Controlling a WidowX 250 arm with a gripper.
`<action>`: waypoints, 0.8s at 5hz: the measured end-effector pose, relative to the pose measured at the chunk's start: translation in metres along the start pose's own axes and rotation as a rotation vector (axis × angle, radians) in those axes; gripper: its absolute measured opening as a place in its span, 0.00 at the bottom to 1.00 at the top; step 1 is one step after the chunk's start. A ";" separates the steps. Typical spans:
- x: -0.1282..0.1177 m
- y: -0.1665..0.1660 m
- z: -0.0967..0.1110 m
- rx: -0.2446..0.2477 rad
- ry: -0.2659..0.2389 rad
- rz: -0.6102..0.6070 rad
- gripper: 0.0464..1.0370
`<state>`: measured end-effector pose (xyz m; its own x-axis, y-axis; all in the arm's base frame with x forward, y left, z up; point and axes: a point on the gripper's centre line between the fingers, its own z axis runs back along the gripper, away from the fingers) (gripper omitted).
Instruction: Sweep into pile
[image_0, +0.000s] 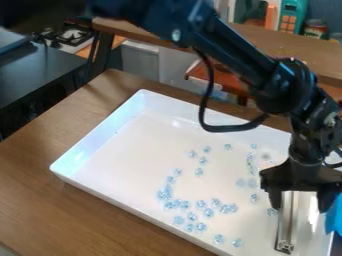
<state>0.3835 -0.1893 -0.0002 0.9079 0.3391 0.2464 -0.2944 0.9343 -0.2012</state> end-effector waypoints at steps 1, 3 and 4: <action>-0.001 0.001 -0.008 0.021 0.016 0.011 0.91; 0.002 -0.001 -0.010 -0.004 -0.009 -0.028 0.35; 0.003 0.006 -0.009 -0.017 -0.009 -0.032 0.33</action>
<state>0.3872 -0.1831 -0.0093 0.9138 0.3106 0.2617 -0.2604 0.9425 -0.2096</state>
